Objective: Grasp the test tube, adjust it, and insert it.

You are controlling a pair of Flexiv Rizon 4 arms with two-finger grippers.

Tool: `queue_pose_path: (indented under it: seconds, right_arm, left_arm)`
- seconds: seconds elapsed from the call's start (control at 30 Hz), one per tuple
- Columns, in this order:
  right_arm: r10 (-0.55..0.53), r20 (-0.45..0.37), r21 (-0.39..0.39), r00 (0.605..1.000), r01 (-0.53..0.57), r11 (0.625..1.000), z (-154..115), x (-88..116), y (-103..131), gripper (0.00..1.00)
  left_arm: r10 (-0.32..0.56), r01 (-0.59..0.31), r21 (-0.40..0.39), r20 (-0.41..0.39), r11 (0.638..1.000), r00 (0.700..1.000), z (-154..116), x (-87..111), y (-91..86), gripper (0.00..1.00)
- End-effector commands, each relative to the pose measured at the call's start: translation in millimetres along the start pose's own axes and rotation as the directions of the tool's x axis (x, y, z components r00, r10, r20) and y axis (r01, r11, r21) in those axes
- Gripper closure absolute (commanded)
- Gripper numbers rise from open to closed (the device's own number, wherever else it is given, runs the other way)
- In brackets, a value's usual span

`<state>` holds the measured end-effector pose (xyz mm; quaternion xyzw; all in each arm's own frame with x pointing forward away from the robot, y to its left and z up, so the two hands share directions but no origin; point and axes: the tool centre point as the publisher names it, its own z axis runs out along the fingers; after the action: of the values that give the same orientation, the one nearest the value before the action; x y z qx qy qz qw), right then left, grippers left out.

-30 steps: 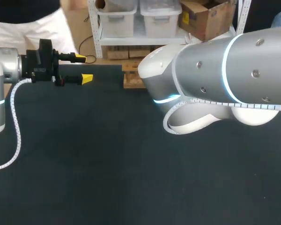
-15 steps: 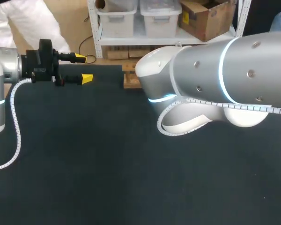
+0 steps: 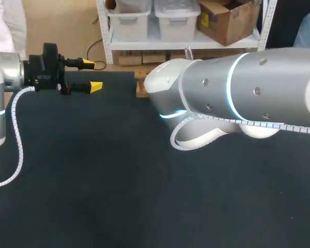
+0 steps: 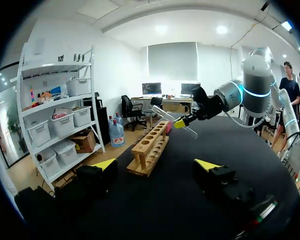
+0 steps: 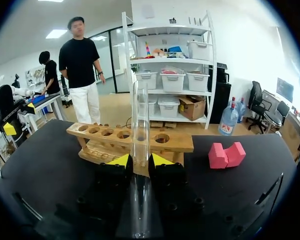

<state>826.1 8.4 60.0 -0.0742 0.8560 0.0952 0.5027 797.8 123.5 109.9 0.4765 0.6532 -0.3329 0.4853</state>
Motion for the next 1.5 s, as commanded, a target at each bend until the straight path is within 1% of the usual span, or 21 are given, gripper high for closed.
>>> queue_pose_path:
  seconds: [0.03,0.43,1.0,1.23,1.5]
  right_arm:
    - [0.002,-0.169,0.016,0.986,0.000,1.000,8.2,-5.3,3.4,1.00]
    - [-0.003,-0.205,-0.001,0.979,0.003,1.000,14.6,-0.3,2.0,1.00]
    - [0.001,-0.306,-0.034,0.952,-0.012,0.999,23.1,7.8,2.5,1.00]
    - [0.020,-0.359,-0.048,0.933,-0.040,0.998,26.5,11.7,2.1,1.00]
    - [0.020,-0.378,-0.060,0.926,-0.047,0.997,28.4,12.5,2.7,1.00]
  left_arm:
    - [0.003,-0.003,-0.005,0.004,1.000,1.000,-0.2,1.2,-1.5,0.00]
    - [0.003,-0.003,-0.005,0.004,1.000,1.000,-0.2,1.2,-1.5,0.00]
    - [0.003,-0.003,-0.005,0.004,1.000,1.000,-0.2,1.2,-1.5,0.00]
    - [0.003,-0.003,-0.005,0.004,1.000,1.000,-0.2,1.2,-1.5,0.00]
    - [0.003,-0.003,-0.005,0.004,1.000,1.000,-0.2,1.2,-1.5,0.00]
